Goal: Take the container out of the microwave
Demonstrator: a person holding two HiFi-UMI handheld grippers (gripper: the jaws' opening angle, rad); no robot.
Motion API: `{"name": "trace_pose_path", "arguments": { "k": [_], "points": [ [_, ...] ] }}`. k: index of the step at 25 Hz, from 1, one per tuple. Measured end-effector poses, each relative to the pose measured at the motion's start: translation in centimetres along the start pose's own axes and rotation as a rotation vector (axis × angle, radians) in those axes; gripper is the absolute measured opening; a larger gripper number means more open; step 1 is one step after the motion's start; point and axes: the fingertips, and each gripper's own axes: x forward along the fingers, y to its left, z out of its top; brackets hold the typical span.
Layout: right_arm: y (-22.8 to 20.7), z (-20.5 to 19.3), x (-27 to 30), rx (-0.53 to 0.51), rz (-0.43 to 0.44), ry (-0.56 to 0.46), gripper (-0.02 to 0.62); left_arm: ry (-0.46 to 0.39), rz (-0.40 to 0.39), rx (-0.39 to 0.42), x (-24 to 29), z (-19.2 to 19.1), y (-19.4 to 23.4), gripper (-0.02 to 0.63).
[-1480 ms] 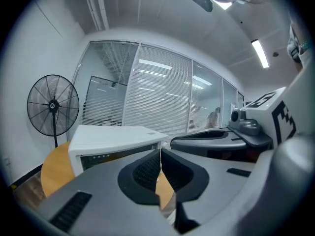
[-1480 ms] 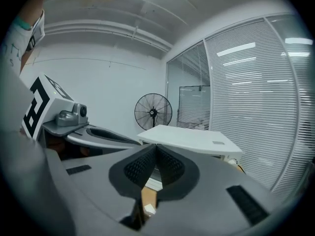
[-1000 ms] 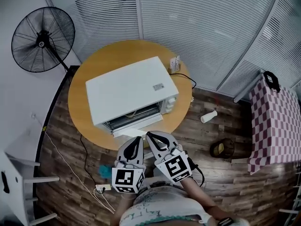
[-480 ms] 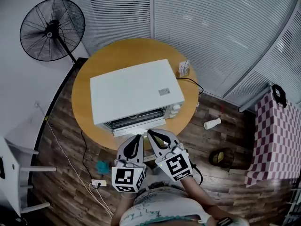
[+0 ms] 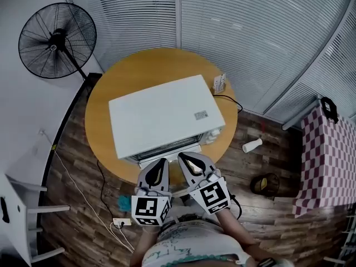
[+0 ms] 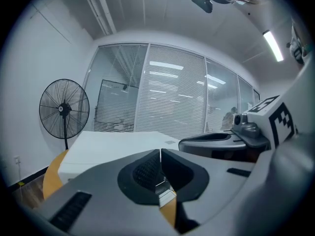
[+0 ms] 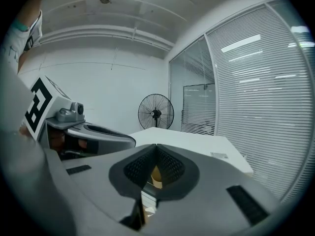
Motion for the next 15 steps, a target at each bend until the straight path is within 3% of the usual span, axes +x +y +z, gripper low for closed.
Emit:
{"name": "trace_pose_path", "arguments": {
  "k": [15],
  "points": [
    [1.4,0.3,5.2,-0.009,-0.048,0.023,-0.006,-0.001,-0.074,0.003,0.6,-0.7,4.6,0.017]
  ]
}}
